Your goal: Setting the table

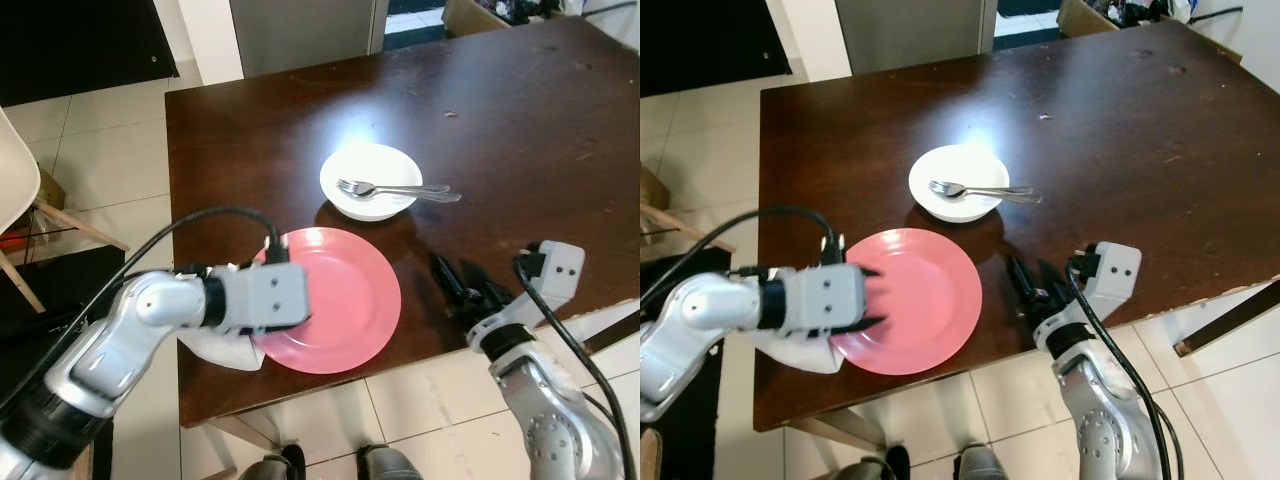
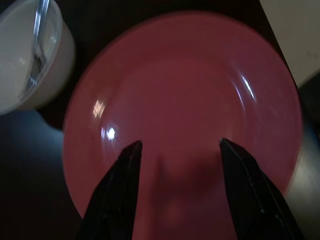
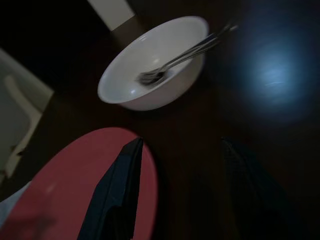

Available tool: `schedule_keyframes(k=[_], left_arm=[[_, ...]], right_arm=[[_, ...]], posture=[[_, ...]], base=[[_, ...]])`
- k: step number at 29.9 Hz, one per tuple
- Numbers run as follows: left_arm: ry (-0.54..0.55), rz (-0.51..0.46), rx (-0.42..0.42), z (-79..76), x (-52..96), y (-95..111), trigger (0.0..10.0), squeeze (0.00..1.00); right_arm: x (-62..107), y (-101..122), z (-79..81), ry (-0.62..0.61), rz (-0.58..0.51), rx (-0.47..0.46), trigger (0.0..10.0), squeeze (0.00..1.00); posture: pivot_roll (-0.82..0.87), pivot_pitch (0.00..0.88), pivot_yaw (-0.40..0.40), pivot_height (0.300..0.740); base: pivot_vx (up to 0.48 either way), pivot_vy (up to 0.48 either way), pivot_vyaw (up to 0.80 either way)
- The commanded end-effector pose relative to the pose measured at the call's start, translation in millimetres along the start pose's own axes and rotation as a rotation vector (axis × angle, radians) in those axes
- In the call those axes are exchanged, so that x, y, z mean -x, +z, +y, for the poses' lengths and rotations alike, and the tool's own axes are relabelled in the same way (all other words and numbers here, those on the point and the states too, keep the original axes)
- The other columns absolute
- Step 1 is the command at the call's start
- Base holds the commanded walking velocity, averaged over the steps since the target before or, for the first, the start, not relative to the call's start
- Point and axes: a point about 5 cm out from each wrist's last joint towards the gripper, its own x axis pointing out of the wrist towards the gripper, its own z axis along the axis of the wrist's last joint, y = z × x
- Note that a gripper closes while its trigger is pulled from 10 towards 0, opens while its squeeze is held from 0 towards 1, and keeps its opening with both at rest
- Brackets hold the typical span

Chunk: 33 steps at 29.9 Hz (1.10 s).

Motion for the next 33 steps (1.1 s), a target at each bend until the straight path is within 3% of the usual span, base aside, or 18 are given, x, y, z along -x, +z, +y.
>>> schedule_keyframes(k=[1, 3, 10, 18, 31, 33], left_arm=[[-0.008, 0.059, -0.003, -6.0, 7.3, -11.8, 10.0, 0.0], [-0.021, 0.123, -0.049, -8.8, 10.2, -22.0, 10.0, 0.0], [-0.041, 0.195, -0.115, -13.5, -2.3, -34.6, 10.0, 0.0], [0.011, 0.176, 0.001, -16.1, -18.3, -35.4, 10.0, 0.0], [0.018, 0.173, -0.007, -11.6, -19.7, -36.7, 10.0, 0.0], [0.017, 0.167, 0.032, -10.4, -19.9, -36.8, 10.0, 0.0]], right_arm=[[-2.1, -5.8, 10.9, 0.082, 0.034, -0.036, 10.0, 0.0], [-5.9, -14.0, 15.5, 0.124, 0.08, -0.089, 10.0, 0.0], [-11.8, -17.0, 16.5, 0.112, 0.085, -0.094, 10.0, 0.0], [-10.4, -9.2, 11.1, 0.095, 0.062, -0.06, 10.0, 0.0], [-7.2, 4.4, 2.9, 0.066, 0.033, 0.006, 10.0, 0.0], [-5.6, 7.1, -0.4, 0.054, 0.025, 0.001, 10.0, 0.0]], posture=[[-0.18, 0.123, 0.129, 0.74], [-0.18, 0.121, 0.123, 0.74], [-0.18, 0.116, 0.113, 0.74], [-0.2, 0.12, 0.121, 0.74], [-0.22, 0.131, 0.119, 0.74], [-0.22, 0.138, 0.123, 0.74]], base=[[0.0, 0.0, 0.0], [0.0, 0.0, 0.0], [0.0, 0.0, 0.0], [0.0, 0.0, 0.0], [0.0, 0.0, 0.0], [0.0, 0.0, 0.0]])
